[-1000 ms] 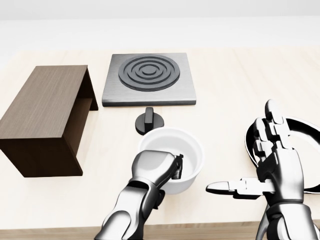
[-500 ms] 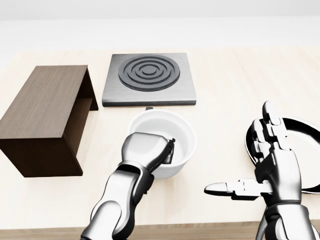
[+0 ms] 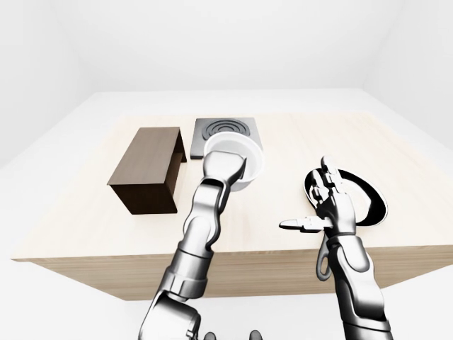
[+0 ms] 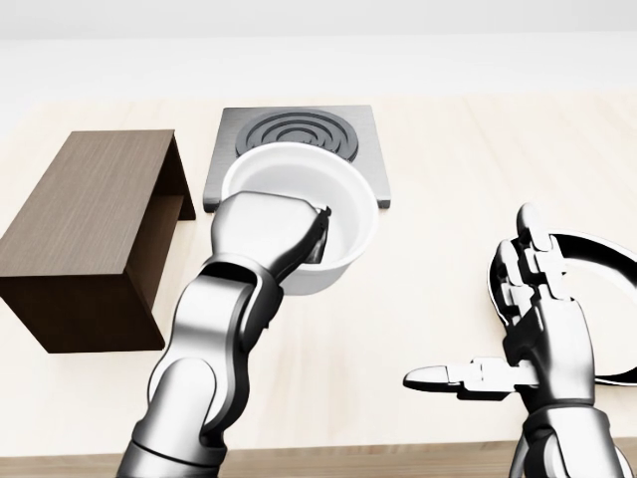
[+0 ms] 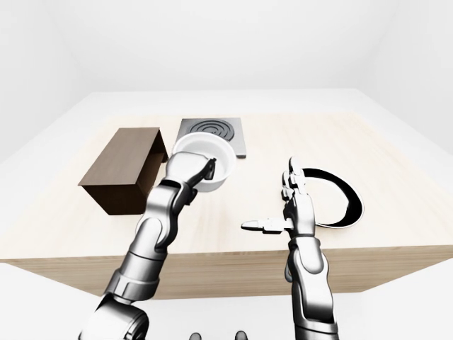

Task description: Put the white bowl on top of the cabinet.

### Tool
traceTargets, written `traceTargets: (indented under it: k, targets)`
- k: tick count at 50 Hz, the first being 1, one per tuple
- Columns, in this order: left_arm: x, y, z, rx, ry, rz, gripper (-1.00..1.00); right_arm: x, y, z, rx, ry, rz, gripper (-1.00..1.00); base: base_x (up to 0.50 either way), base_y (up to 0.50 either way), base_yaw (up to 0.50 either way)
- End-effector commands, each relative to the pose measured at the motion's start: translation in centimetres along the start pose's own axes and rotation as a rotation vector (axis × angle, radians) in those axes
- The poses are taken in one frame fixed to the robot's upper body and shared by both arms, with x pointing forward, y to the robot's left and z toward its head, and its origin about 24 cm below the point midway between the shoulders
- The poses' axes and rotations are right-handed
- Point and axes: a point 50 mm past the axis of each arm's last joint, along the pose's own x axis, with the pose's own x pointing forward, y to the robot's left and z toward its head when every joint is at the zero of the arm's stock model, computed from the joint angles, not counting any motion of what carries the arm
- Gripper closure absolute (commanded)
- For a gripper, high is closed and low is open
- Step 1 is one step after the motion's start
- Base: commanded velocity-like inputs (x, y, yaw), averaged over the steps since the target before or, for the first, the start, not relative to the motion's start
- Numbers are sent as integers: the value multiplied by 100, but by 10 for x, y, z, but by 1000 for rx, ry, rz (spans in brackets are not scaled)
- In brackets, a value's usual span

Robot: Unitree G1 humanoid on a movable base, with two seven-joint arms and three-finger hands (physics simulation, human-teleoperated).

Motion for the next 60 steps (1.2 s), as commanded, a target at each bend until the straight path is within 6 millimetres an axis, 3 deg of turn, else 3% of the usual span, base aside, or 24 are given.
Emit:
traceTargets:
  k: [1, 10, 19, 28, 42, 60]
  targets:
    - [-10, 44, -16, 48, 65, 107, 100, 0, 0, 0, -1, 1, 1, -100, 0, 0, 0]
    - [-25, 78, -37, 68, 138, 156, 100, 0, 0, -1, -2, 4, 0, -100, 0, 0, 0]
    - [-31, 92, -49, 58, 155, 205, 100, 2, 1, -3, -2, 13, -1, -100, 0, 0, 0]
    - [-49, 114, -55, 91, 198, 327, 100, 1, 3, -5, -5, 22, 3, -100, 0, 0, 0]
    - [-64, 131, -75, 78, 235, 408, 100, 0, 4, -7, -8, 29, 6, -100, 0, 0, 0]
    - [-65, 126, -103, 14, 193, 418, 100, -1, 5, -8, -14, 33, 11, -100, 0, 0, 0]
